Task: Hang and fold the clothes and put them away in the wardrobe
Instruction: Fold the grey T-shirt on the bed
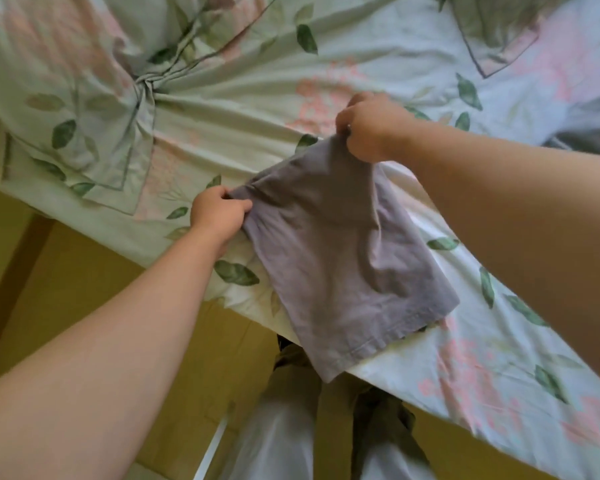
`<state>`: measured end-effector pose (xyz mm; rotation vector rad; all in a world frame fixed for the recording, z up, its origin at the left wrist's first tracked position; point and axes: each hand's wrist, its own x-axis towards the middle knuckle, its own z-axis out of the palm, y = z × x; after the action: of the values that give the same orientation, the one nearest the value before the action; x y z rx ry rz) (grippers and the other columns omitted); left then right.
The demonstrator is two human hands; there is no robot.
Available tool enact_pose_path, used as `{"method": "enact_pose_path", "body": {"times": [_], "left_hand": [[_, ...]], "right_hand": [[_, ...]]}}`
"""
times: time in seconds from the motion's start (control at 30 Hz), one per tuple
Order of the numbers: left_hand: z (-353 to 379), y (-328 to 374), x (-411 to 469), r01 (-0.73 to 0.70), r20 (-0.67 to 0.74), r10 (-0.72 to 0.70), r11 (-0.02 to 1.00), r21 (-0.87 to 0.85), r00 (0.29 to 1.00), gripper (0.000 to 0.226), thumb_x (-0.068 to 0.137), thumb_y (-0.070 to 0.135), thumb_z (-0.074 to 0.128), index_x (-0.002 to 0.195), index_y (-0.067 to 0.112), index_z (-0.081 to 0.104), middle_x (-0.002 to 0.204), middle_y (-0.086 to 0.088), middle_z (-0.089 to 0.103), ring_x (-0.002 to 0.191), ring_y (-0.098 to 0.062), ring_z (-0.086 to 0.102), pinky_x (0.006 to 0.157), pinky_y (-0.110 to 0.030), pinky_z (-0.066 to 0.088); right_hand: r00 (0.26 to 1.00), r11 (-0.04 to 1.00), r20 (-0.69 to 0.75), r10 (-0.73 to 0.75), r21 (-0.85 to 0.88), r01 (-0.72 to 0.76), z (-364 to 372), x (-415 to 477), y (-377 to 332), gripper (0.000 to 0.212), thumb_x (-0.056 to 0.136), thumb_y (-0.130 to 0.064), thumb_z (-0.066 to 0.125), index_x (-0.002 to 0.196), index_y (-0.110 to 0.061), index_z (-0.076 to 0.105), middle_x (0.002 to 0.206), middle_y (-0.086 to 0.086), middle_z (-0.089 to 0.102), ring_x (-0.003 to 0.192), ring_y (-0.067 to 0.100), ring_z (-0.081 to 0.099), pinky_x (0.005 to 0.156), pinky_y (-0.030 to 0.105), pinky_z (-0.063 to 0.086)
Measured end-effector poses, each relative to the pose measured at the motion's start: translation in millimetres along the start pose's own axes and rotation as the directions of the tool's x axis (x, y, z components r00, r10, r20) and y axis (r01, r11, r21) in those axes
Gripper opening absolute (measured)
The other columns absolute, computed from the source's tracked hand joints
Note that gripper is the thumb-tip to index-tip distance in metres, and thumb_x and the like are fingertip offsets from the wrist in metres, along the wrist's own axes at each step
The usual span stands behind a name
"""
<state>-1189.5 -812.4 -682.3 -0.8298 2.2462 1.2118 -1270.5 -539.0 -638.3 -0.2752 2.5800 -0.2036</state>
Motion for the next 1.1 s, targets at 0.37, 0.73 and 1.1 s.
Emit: {"method": "enact_pose_path", "body": {"times": [0.37, 0.73, 1.1], "left_hand": [[16, 12, 16, -0.15, -0.032, 0.147, 0.981, -0.123, 0.989, 0.004, 0.09, 0.021, 0.073, 0.087, 0.021, 0.069, 0.091, -0.004, 0.073, 0.086, -0.021, 0.068, 0.088, -0.04, 0.057], [26, 20, 24, -0.085, -0.05, 0.091, 0.991, 0.105, 0.995, 0.017, 0.085, 0.033, 0.074, 0.091, 0.018, 0.069, 0.095, -0.005, 0.073, 0.096, -0.031, 0.069, 0.091, -0.045, 0.056], [67, 98, -9, -0.517, 0.088, 0.563, 0.67, 0.533, 0.822, 0.042, 0.084, 0.024, 0.055, 0.125, 0.02, 0.06, 0.132, -0.008, 0.056, 0.126, -0.032, 0.048, 0.105, -0.04, 0.038]], "right_hand": [[0.982, 0.983, 0.096, 0.164, -0.103, -0.154, -10, 32, 32, 0.035, 0.082, 0.005, 0.047, 0.103, -0.007, 0.074, 0.104, 0.017, 0.066, 0.092, 0.039, 0.059, 0.074, 0.032, 0.046], [0.958, 0.956, 0.083, 0.276, -0.129, -0.264, -5, 39, 48, 0.028, 0.087, -0.005, 0.047, 0.105, 0.001, 0.068, 0.1, 0.023, 0.059, 0.088, 0.042, 0.057, 0.081, 0.041, 0.053], [0.69, 0.517, -0.106, 0.716, 0.745, -0.422, 108, -119, 62, 0.021, 0.094, -0.035, 0.056, 0.11, -0.021, 0.057, 0.093, -0.002, 0.064, 0.091, 0.023, 0.063, 0.079, 0.034, 0.048]]}}
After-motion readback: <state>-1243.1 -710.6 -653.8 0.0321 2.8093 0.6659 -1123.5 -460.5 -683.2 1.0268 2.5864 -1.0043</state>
